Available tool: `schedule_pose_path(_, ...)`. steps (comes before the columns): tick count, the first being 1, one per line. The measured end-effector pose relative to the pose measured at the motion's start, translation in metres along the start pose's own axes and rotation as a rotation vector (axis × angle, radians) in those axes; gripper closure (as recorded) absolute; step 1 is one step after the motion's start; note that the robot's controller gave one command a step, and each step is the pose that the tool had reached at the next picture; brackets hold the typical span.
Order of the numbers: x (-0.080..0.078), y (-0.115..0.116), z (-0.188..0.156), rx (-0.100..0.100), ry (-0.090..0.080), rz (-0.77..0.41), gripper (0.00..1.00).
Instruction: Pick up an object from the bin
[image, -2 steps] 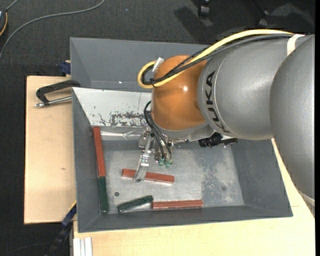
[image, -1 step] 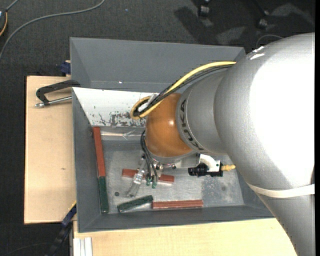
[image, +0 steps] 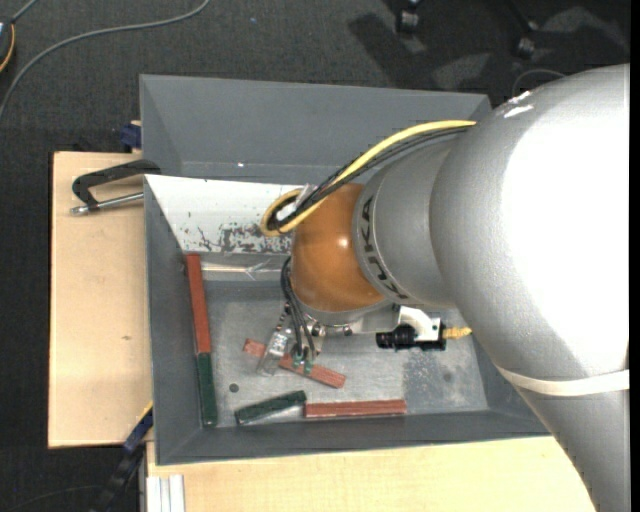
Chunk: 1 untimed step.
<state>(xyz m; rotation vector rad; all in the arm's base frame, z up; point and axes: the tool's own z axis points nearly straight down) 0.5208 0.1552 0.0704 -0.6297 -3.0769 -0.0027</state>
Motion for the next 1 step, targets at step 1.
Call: schedule_pose_path(1,0.0186,0.0009,-0.1404,-0.007,-0.009,-0.072,1.0)
